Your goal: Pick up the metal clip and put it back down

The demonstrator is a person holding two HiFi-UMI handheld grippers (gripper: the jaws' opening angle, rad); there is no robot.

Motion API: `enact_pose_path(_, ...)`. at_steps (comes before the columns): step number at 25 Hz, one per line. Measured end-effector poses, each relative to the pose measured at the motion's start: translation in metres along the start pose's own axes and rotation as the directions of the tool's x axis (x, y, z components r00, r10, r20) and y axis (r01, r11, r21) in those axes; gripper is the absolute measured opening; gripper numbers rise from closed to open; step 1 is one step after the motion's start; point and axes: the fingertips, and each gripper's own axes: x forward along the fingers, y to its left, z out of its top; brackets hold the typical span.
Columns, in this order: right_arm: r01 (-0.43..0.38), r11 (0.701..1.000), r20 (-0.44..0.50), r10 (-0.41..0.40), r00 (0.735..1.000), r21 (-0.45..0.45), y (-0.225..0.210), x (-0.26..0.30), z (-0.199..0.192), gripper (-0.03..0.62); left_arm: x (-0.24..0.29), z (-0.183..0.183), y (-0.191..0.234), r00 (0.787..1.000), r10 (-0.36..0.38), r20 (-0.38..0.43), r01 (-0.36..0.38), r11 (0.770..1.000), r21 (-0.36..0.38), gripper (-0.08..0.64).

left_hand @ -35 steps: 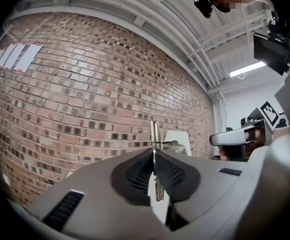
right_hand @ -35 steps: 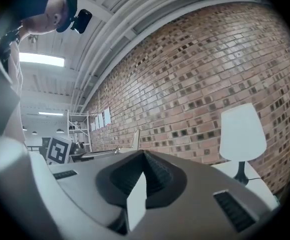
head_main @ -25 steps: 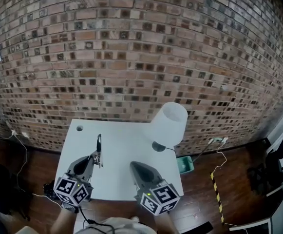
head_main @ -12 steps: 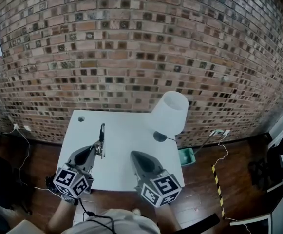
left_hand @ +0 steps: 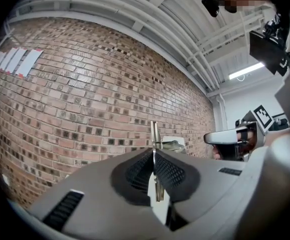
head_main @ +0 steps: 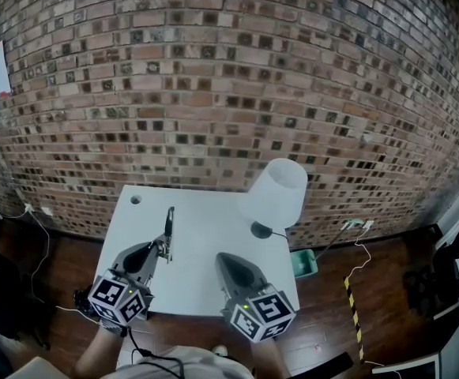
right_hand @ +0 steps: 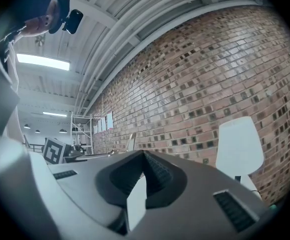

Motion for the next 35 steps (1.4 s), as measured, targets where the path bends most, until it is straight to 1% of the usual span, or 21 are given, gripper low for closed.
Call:
enact_pose_path(5,0.016,1.0,-0.01,-0.016,1.0,0.006,-0.001,0.001,-0.005,-0.005,-0.002,-0.008,0.004,0.999,-0.005,-0.033,0.005,1.0,-0.001,0.028)
enact_pose_path(10,0.043,0.998,-0.008,-0.043,0.999,0.046,-0.004,0.004,-0.011,-0.005,-0.003,-0.017,0.009,0.997,-0.022,-0.074,0.026,0.998,0.056,0.028)
enact_pose_path(13,0.08,0.997,-0.026,-0.08,0.996,0.003,-0.004,0.007,-0.015,-0.005,-0.002,-0.02,0.013,0.995,-0.038,-0.093,0.045,0.996,0.078,0.026)
enact_pose_path(15,0.085,0.996,-0.019,-0.085,0.996,0.011,0.0,0.01,-0.015,-0.004,-0.001,-0.024,0.017,0.992,-0.054,-0.117,0.067,0.992,0.107,0.026)
enact_pose_path(17,0.094,0.996,-0.017,-0.094,0.995,0.008,0.003,0.013,-0.016,-0.004,0.002,-0.033,0.02,0.984,-0.076,-0.16,0.099,0.985,0.139,0.026)
enact_pose_path(19,0.116,0.993,-0.028,-0.116,0.993,-0.023,0.002,0.012,-0.018,-0.005,0.007,-0.046,0.023,0.974,-0.091,-0.208,0.129,0.975,0.179,0.026)
enact_pose_path(22,0.13,0.992,-0.027,-0.13,0.991,-0.003,-0.005,0.013,-0.02,-0.004,0.018,-0.064,0.03,0.962,-0.091,-0.258,0.152,0.962,0.225,0.026)
enact_pose_path(26,0.153,0.987,-0.077,-0.156,0.985,-0.042,-0.03,0.021,-0.036,-0.003,0.043,-0.09,0.037,0.943,-0.081,-0.324,0.173,0.949,0.265,0.026)
enact_pose_path(29,0.159,0.987,-0.089,-0.161,0.983,-0.032,-0.056,0.037,-0.043,-0.003,0.07,-0.112,0.041,0.925,-0.064,-0.374,0.197,0.923,0.331,0.026)
enact_pose_path(32,0.157,0.987,-0.108,-0.161,0.981,-0.045,-0.082,0.057,-0.052,-0.003,0.094,-0.142,0.047,0.898,-0.005,-0.439,0.208,0.886,0.415,0.026)
enact_pose_path(33,0.154,0.987,-0.109,-0.158,0.981,-0.043,-0.09,0.064,-0.054,-0.003,0.103,-0.152,0.049,0.889,0.017,-0.457,0.213,0.869,0.447,0.026)
enact_pose_path(35,0.149,0.988,-0.109,-0.152,0.982,-0.036,-0.105,0.076,-0.056,-0.003,0.122,-0.168,0.051,0.873,0.046,-0.485,0.24,0.826,0.51,0.026)
